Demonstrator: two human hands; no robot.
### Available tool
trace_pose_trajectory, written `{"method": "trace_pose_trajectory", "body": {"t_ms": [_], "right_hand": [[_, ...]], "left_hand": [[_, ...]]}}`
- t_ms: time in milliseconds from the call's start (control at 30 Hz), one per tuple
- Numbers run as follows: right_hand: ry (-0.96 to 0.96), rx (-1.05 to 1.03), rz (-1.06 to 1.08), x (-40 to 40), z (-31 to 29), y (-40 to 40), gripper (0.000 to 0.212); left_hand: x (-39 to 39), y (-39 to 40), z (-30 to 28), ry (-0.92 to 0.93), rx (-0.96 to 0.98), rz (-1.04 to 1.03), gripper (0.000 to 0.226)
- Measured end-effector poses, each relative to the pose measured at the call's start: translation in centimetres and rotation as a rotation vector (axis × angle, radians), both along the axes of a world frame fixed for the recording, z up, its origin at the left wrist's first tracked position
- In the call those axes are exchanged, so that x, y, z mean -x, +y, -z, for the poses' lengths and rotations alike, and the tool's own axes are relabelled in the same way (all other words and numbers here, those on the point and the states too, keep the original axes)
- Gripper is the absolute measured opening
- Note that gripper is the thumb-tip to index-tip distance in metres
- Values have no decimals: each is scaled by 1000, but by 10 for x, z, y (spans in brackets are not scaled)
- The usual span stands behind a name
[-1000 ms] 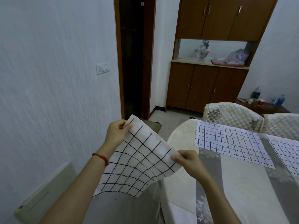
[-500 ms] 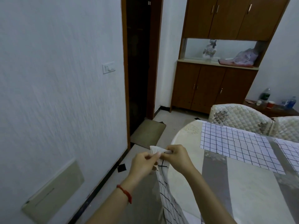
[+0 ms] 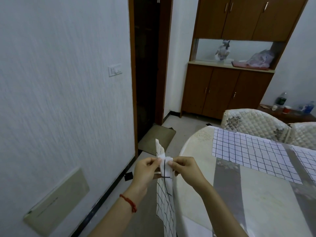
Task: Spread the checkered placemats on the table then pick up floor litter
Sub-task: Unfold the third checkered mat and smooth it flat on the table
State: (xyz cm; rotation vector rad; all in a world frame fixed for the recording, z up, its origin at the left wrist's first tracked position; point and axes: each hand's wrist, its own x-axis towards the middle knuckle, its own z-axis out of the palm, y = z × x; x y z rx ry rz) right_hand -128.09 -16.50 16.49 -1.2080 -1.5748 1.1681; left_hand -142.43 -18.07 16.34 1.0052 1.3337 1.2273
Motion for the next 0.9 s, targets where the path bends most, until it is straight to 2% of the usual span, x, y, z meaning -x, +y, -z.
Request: {"method": "trace_pose_trajectory", "body": {"t_ms": [267,467,667,900], "right_hand": [[67,-4,33,6,3,-1,26],[50,-28,190,1,9,6,29],[-144,-34,387,-34,4,18,26],[-198,26,639,-89,-3,32,24]], "left_hand": [[4,3,4,15,-77,-21,17],[21,9,14,93,-70,-117,18],[57,40,27,138,-28,-159,15],[56,96,13,183,-39,-146,15]]}}
